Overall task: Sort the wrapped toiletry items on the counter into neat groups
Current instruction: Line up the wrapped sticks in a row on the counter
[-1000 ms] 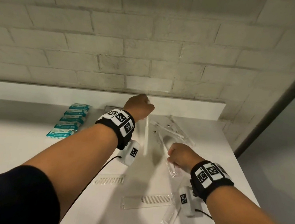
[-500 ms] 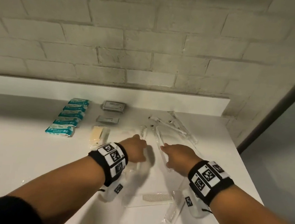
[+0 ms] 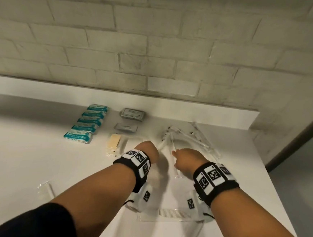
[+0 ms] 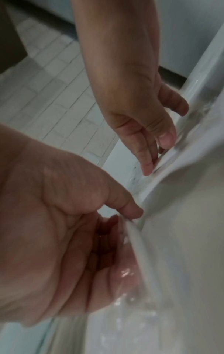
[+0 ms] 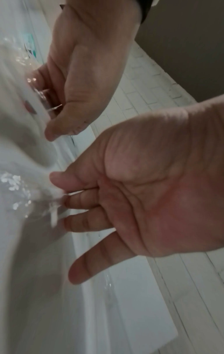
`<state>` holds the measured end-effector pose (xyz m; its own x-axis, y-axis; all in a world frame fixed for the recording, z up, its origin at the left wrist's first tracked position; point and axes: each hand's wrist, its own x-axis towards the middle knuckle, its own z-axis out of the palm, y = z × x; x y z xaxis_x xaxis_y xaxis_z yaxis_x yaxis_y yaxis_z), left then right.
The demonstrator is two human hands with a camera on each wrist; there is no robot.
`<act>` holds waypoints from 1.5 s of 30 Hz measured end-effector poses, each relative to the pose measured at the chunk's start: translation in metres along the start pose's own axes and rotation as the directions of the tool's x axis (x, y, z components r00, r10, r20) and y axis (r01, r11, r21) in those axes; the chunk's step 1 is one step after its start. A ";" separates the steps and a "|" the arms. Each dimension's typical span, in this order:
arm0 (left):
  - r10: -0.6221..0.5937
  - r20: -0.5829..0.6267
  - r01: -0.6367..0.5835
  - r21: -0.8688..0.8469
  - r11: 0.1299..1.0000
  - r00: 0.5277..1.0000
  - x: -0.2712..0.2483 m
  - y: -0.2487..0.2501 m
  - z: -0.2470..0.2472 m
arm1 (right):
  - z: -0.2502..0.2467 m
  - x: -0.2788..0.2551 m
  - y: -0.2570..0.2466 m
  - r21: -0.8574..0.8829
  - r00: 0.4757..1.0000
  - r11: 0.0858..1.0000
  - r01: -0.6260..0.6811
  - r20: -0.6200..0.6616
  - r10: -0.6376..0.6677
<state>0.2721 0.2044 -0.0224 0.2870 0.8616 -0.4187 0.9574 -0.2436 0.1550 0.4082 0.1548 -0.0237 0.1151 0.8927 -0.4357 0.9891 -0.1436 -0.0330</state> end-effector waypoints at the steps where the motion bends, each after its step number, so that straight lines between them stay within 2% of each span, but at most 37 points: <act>1: -0.007 -0.047 0.006 -0.017 1.000 0.999 -0.001 0.001 -0.001 | 0.001 -0.002 0.002 0.017 1.000 1.000 -0.009 -0.001 0.009; 5: 0.021 -0.241 -0.035 -0.052 0.998 0.970 -0.001 0.001 -0.002 | 0.002 -0.014 -0.001 0.042 1.000 0.999 -0.021 0.004 0.021; 10: 0.238 -0.205 -0.246 -0.019 0.969 0.949 -0.008 0.004 0.012 | 0.003 -0.020 -0.004 0.038 1.000 0.999 -0.025 -0.005 0.026; 11: 0.245 -0.250 -0.259 -0.022 0.966 0.937 -0.010 0.002 0.013 | 0.003 -0.021 -0.003 0.055 1.000 0.998 -0.026 0.001 0.026; 13: 0.171 -0.348 -0.184 -0.006 0.983 0.922 -0.013 -0.003 0.011 | 0.001 -0.023 0.003 0.097 1.000 0.995 -0.011 0.022 0.009; 14: 0.118 -0.334 -0.127 -0.004 0.992 0.935 -0.013 -0.007 0.010 | 0.000 -0.024 0.006 0.121 0.999 0.993 0.003 0.032 -0.007; 16: 0.049 -0.200 -0.050 -0.001 0.999 0.978 -0.013 -0.017 0.009 | 0.000 -0.026 0.010 0.146 0.999 0.989 0.026 0.034 -0.032; 18: 0.048 -0.098 -0.048 0.001 0.999 0.994 -0.013 -0.023 0.012 | 0.000 -0.029 0.011 0.116 0.998 0.992 0.043 0.050 -0.049; 22: 0.095 -0.122 -0.095 0.007 0.995 0.988 -0.013 -0.017 0.025 | -0.001 -0.025 0.010 0.055 0.993 0.995 0.088 0.078 -0.092; 25: 0.152 -0.079 -0.148 0.059 0.987 0.985 -0.009 -0.012 0.028 | 0.001 -0.022 0.007 0.049 0.989 0.993 0.109 0.099 -0.113; 28: 0.173 -0.110 -0.163 0.100 0.982 0.979 -0.004 -0.012 0.025 | 0.009 -0.017 -0.001 0.137 0.991 0.988 0.068 0.107 -0.083; 31: 0.202 -0.111 -0.186 0.141 0.972 0.973 0.008 -0.017 0.019 | 0.008 -0.005 -0.015 0.136 0.998 0.990 0.030 0.042 -0.036; 36: 0.250 -0.094 -0.239 0.112 0.964 0.964 0.035 -0.029 0.009 | -0.009 0.028 -0.036 0.199 0.999 0.979 -0.037 0.032 0.031; 40: 0.280 -0.106 -0.269 0.109 0.957 0.954 0.054 -0.032 0.002 | -0.017 0.055 -0.041 0.264 0.999 0.964 -0.022 0.046 0.010; 42: 0.295 -0.116 -0.285 0.093 0.954 0.949 0.064 -0.032 0.000 | -0.024 0.062 -0.038 0.311 0.999 0.949 0.048 -0.006 -0.049; 43: 0.294 -0.118 -0.286 0.083 0.955 0.949 0.066 -0.032 -0.002 | -0.028 0.064 -0.031 0.344 0.994 0.934 0.097 -0.076 -0.075; 45: 0.303 -0.144 -0.295 0.074 0.953 0.942 0.072 -0.031 -0.003 | -0.035 0.069 -0.011 0.404 0.976 0.907 0.120 -0.214 -0.034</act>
<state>0.2627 0.2751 -0.0551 0.5556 0.8021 -0.2190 0.8299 -0.5189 0.2050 0.4086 0.2335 -0.0217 0.0986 0.9678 -0.2316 0.8739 -0.1956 -0.4451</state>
